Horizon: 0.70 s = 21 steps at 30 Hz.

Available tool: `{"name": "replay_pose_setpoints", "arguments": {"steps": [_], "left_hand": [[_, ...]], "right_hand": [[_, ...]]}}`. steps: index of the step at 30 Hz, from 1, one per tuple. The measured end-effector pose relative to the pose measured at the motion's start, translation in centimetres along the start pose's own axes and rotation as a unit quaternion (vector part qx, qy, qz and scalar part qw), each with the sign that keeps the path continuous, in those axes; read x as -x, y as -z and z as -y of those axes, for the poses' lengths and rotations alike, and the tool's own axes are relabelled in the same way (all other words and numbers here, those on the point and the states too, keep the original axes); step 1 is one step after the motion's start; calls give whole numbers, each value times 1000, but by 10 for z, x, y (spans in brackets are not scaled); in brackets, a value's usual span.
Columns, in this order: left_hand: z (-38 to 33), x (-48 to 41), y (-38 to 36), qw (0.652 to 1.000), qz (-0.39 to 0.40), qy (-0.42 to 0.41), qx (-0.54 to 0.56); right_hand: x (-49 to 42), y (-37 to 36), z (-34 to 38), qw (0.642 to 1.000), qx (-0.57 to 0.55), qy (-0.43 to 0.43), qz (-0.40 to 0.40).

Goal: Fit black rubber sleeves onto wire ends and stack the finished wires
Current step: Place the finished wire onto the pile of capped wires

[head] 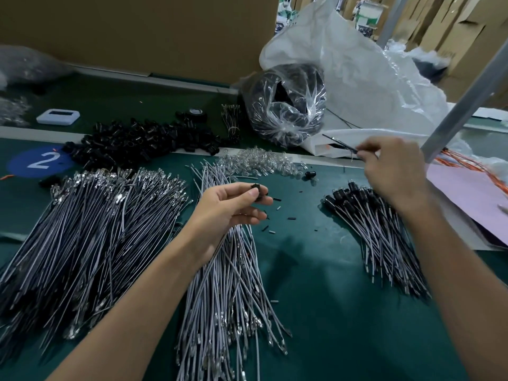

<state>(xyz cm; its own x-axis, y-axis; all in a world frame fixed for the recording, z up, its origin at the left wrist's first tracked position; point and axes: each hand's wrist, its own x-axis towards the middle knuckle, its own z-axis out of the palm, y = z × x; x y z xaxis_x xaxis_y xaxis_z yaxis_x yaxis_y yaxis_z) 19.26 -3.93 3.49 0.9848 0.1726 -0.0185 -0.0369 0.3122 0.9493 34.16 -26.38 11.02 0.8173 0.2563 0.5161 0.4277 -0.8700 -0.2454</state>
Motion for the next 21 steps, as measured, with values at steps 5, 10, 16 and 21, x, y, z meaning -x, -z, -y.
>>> {"name": "replay_pose_setpoints", "arguments": {"steps": [5,10,16,21], "left_hand": [[0,-1,1,1000,-2,4,-2],[1,-1,0,1000,-6,10,4],[1,-1,0,1000,-10,8,6],[0,-2,0,1000,-12,6,4]], "right_hand": [[-63,-17,-26,992,59,-16,107],[-84,-46,-39,987,58,3,150],[-92,-78,-51,989,34,-30,142],[-90,-94,-63,988,-8,-94,119]]}}
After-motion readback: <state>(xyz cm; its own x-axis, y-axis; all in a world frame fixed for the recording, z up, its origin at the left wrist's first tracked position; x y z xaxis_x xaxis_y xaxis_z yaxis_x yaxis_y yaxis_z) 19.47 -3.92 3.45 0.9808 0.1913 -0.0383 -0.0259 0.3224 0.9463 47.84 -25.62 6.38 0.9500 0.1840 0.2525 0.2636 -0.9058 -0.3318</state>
